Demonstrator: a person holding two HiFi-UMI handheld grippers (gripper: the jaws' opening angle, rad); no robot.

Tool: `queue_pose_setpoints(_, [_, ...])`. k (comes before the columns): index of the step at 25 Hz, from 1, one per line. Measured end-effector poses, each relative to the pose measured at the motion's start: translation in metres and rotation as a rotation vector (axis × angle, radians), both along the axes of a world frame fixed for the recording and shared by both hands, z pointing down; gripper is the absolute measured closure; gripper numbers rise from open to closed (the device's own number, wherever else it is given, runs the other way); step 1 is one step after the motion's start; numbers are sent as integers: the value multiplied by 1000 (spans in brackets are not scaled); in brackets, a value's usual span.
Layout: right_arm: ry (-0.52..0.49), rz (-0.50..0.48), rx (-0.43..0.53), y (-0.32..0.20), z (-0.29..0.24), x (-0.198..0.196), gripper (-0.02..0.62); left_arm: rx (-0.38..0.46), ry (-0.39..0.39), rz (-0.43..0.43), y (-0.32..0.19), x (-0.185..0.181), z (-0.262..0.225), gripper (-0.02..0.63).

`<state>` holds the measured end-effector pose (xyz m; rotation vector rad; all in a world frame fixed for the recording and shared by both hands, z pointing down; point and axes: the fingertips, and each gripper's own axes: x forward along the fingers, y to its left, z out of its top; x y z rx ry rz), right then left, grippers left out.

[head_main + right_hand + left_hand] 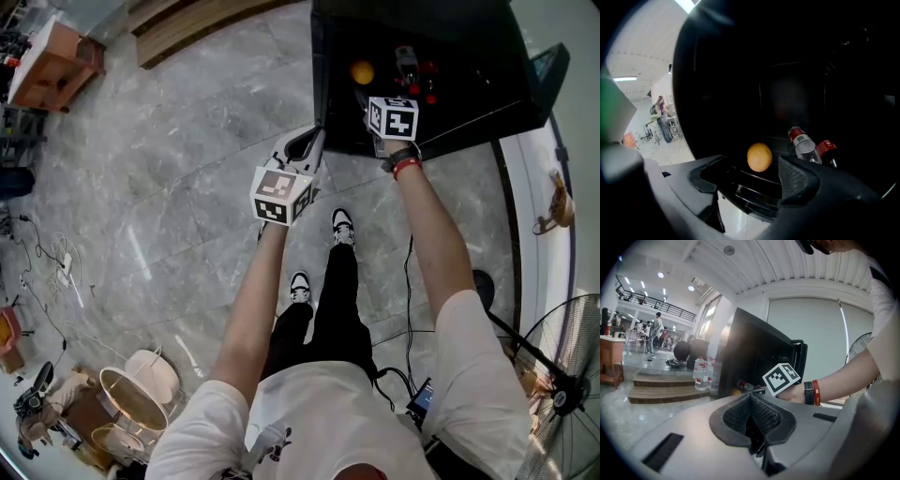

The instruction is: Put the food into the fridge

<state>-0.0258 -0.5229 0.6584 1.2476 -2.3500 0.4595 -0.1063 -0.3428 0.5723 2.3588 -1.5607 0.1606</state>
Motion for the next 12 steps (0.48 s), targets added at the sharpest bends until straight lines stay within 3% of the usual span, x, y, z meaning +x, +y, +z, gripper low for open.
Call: queue_pose_setpoints(12, [-10,-6,-15,46,-20,18,268,3,6,1,14,-4,-24,586])
